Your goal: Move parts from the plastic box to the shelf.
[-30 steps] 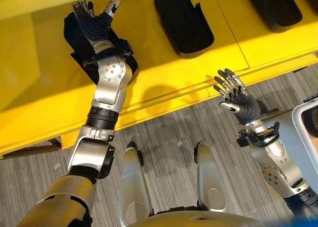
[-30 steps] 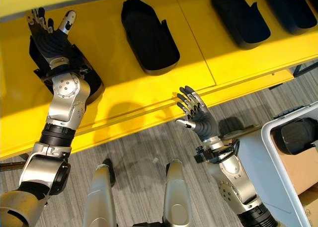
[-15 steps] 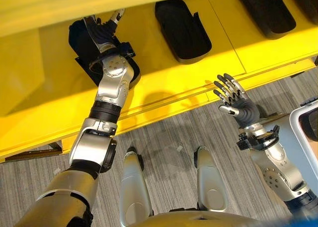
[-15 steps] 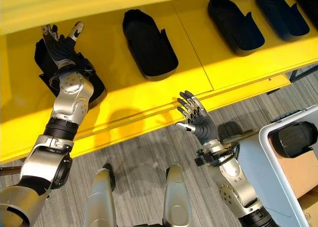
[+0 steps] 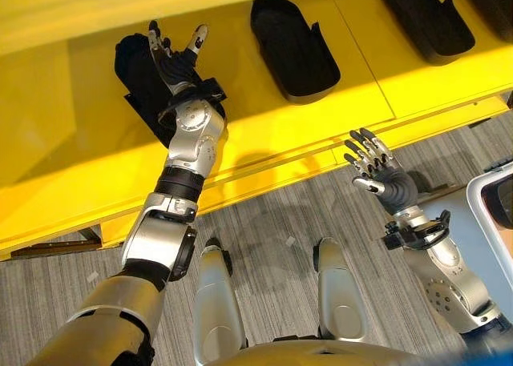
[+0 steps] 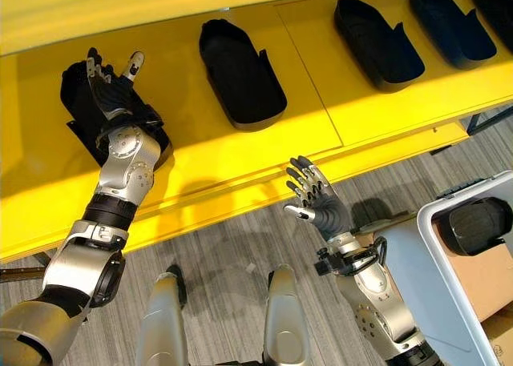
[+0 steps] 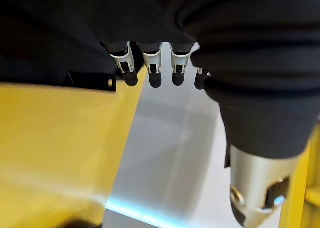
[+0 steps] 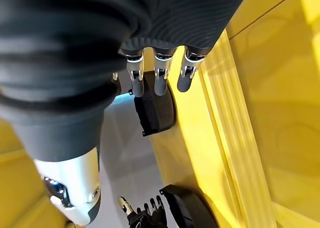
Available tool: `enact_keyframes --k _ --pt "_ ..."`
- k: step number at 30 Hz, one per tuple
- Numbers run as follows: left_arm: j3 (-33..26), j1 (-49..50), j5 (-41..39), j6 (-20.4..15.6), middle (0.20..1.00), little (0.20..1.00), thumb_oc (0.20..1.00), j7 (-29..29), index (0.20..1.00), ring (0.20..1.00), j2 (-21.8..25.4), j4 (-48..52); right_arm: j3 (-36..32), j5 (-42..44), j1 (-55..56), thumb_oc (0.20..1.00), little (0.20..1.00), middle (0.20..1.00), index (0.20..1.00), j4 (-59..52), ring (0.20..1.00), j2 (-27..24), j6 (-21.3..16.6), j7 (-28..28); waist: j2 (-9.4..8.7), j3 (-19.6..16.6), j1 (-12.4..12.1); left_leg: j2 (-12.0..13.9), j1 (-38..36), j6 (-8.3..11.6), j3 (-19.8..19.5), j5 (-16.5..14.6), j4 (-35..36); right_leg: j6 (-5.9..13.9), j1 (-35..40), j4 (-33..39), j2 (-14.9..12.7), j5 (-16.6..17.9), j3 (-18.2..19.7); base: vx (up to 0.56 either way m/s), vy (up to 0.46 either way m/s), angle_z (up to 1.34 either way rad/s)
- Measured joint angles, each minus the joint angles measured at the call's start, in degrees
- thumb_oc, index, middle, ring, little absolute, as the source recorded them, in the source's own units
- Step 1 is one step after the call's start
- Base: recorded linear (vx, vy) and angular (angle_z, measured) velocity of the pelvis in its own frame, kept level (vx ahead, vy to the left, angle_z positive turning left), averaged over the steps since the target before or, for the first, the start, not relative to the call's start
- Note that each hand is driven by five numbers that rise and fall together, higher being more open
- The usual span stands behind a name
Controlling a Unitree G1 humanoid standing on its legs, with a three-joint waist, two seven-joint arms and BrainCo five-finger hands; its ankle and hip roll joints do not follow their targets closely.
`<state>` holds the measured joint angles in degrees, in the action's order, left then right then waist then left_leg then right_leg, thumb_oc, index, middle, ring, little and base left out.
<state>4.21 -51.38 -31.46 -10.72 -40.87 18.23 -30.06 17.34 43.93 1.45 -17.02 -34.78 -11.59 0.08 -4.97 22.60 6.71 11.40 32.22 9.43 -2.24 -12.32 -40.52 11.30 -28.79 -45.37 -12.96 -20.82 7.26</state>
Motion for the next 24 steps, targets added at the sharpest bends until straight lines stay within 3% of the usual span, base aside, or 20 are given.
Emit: enact_keyframes --k 13,24 --pt "-3.7 3.6 6.3 0.3 1.000 1.000 1.000 -3.8 1.000 1.000 1.0 6.8 0.4 0.3 -1.8 1.000 1.000 1.000 1.000 0.0 1.000 0.0 0.0 -0.1 -1.03 1.0 -0.6 0.0 0.3 -0.18 -0.3 0.1 0.3 -0.13 -0.4 -0.5 0.1 -0.3 -0.2 0.00 0.000 0.00" --pt "-0.9 2.8 5.6 1.4 1.000 1.000 1.000 -1.9 1.000 1.000 0.0 -1.2 1.0 2.0 -1.0 1.000 1.000 1.000 1.000 0.0 1.000 0.0 0.1 -0.1 -1.41 1.3 0.4 0.1 0.8 -0.29 -0.3 -0.4 -0.6 -0.12 -0.9 -0.7 0.0 -0.3 -0.2 0.00 0.002 -0.01"
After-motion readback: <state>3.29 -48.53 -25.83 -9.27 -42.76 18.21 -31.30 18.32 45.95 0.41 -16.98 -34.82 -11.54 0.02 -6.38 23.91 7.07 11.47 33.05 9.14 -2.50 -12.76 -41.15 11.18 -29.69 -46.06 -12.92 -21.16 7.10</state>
